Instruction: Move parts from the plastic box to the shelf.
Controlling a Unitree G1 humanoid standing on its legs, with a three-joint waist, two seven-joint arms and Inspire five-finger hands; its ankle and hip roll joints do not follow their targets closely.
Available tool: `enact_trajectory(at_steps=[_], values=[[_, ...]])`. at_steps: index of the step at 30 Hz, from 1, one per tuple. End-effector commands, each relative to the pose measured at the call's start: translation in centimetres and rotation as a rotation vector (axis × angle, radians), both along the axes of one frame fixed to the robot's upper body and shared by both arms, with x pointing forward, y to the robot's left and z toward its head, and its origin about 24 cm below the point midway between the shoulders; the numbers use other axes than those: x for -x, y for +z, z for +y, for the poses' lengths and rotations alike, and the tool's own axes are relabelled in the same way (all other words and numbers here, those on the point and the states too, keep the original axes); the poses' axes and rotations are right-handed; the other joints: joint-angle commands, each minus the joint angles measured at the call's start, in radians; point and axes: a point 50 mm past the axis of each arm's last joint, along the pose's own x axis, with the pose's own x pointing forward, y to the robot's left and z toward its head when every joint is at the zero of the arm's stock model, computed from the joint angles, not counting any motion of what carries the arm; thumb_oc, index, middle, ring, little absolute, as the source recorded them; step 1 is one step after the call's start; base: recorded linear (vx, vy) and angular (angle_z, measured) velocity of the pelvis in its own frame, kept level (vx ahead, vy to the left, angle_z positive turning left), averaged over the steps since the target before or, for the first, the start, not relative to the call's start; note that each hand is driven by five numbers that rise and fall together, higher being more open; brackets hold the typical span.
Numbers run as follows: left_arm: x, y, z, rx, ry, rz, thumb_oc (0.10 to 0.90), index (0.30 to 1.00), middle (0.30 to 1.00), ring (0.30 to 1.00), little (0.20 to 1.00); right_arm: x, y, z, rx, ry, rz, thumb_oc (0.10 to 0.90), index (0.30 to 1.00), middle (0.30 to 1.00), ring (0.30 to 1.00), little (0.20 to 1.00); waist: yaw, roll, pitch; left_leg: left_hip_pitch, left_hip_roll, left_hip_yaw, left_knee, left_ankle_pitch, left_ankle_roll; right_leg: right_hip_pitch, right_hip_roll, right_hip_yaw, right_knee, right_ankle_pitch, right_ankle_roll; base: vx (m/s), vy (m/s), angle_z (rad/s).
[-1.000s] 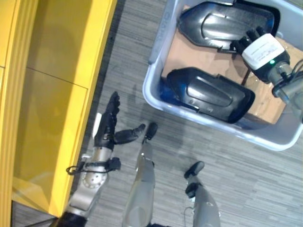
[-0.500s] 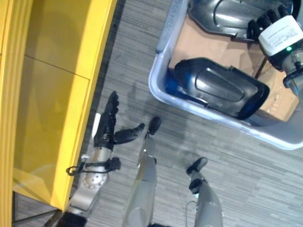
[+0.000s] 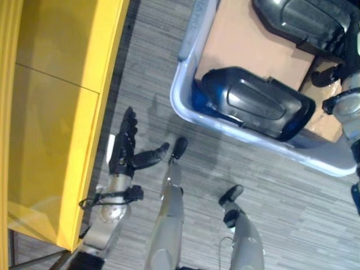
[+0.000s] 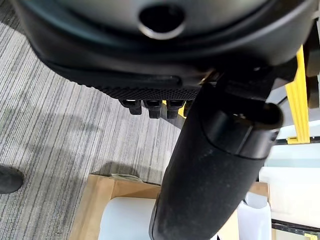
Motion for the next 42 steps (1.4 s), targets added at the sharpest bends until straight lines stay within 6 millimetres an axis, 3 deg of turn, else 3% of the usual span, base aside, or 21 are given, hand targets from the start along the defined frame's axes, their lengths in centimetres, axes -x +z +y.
enact_trajectory(at_steps=[1, 9, 19, 23, 25, 30, 42], values=[[0.4, 4.2, -0.2, 0.068, -0.032, -0.212, 0.900, 1.000, 1.000, 1.000, 1.000, -0.5, 3.1, 2.9, -0.140, 0.195, -0.175, 0.900, 1.000, 1.000, 1.000, 1.000, 0.008, -0.073, 0.021, 0.138, 0.067, 0.156, -0.073, -0.068, 0.006, 0.020, 0.032, -0.005, -0.120, 0.138, -0.009, 0.00, -0.006, 0.04], [0.6, 4.1, 0.1, 0.106, -0.037, -0.191, 0.900, 1.000, 1.000, 1.000, 1.000, -0.6, 3.5, 4.5, -0.382, 0.339, -0.268, 0.900, 1.000, 1.000, 1.000, 1.000, -0.002, -0.097, 0.021, 0.162, 0.073, 0.167, -0.075, -0.073, 0.002, 0.040, 0.039, -0.009, -0.125, 0.140, -0.011, 0.00, 0.000, 0.00], [0.8, 3.9, 0.1, 0.140, -0.038, -0.161, 0.900, 1.000, 1.000, 1.000, 1.000, 0.0, 3.2, 7.8, -0.646, 0.561, -0.378, 0.900, 1.000, 1.000, 1.000, 1.000, -0.020, -0.131, 0.021, 0.216, 0.085, 0.179, -0.099, -0.074, 0.002, 0.075, 0.052, 0.001, -0.141, 0.148, -0.010, 0.00, 0.000, 0.00], [0.8, 3.8, 0.1, 0.150, -0.041, -0.154, 0.900, 1.000, 1.000, 1.000, 1.000, 0.7, 3.3, 8.8, -0.717, 0.650, -0.412, 0.900, 1.000, 1.000, 1.000, 1.000, -0.026, -0.138, 0.021, 0.236, 0.087, 0.184, -0.105, -0.074, 0.003, 0.086, 0.052, 0.004, -0.142, 0.151, -0.009, 0.00, 0.006, -0.02], [0.9, 3.9, 0.1, 0.153, -0.042, -0.154, 0.900, 1.000, 1.000, 1.000, 1.000, 2.1, 4.3, 9.3, -0.729, 0.753, -0.480, 0.900, 1.000, 1.000, 1.000, 1.000, -0.040, -0.149, 0.021, 0.252, 0.087, 0.190, -0.106, -0.076, 0.004, 0.097, 0.053, 0.009, -0.144, 0.153, -0.008, 0.00, 0.000, 0.00], [1.4, 4.1, -0.1, 0.124, -0.075, -0.149, 0.900, 1.000, 1.000, 1.000, 1.000, 6.0, 5.5, 8.1, -0.665, 0.882, -0.589, 0.900, 1.000, 1.000, 1.000, 1.000, -0.055, -0.162, 0.021, 0.272, 0.083, 0.198, -0.104, -0.060, 0.007, 0.112, 0.049, 0.006, -0.154, 0.180, -0.015, -0.06, 0.034, -0.01], [1.9, 4.4, 0.2, 0.105, -0.086, -0.162, 0.900, 1.000, 1.000, 1.000, 1.000, 9.3, 6.1, 6.5, -0.566, 0.908, -0.670, 0.900, 1.000, 1.000, 1.000, 1.000, -0.068, -0.176, 0.021, 0.325, 0.093, 0.210, -0.110, -0.062, 0.002, 0.155, 0.054, 0.013, -0.164, 0.184, -0.010, -0.01, 0.000, -0.05]])
